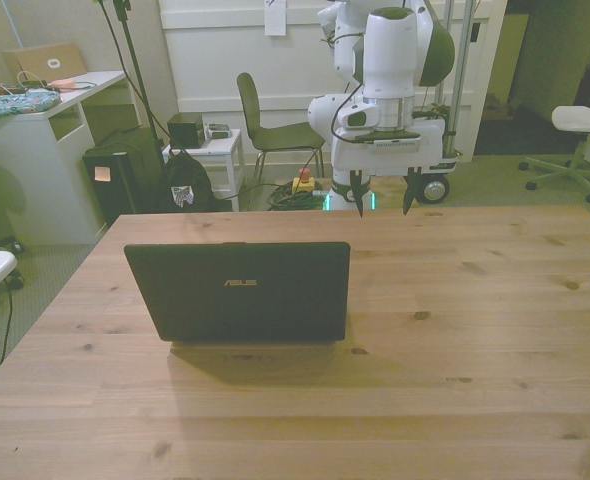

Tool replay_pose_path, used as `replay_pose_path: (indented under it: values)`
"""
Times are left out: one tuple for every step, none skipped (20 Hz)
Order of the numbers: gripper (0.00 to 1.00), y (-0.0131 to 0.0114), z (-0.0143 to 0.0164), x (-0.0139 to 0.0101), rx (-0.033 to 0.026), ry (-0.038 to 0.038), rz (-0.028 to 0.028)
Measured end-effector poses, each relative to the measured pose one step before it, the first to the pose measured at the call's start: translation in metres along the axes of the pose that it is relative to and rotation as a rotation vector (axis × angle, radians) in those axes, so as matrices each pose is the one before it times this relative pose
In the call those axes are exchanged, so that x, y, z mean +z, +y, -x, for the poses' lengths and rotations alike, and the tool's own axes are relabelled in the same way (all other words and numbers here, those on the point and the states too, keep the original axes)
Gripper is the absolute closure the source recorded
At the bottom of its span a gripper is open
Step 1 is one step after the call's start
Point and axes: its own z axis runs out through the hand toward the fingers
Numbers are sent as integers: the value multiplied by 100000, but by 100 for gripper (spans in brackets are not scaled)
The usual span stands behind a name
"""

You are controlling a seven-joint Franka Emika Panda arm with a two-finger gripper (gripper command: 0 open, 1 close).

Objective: Close the laptop

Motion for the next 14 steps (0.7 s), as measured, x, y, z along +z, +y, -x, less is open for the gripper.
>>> replay_pose_path:
  values:
    - [0,-3,-16,49,16,-93,73]
    - [0,30,-56,29,-111,116,274]
    - [0,0,-236,-117,49,815,441]
    - [0,-6,-428,-276,497,890,-43]
    - [0,-30,-739,-481,475,1281,-127]
    - [0,-12,-845,-491,669,1168,-264]
    - [0,-27,-936,-442,798,1099,-271]
    - [0,-85,-1041,-537,950,1187,-493]
    - [0,-192,-1100,-546,679,1265,-339]
    - [0,-276,-1080,-507,539,1062,-250]
    - [0,-462,-1101,-586,467,1084,-530]
    - [0,-598,-1020,-496,432,762,-377]
    - [0,-686,-958,-521,863,487,-334]
    - [0,-682,-950,-465,783,394,-283]
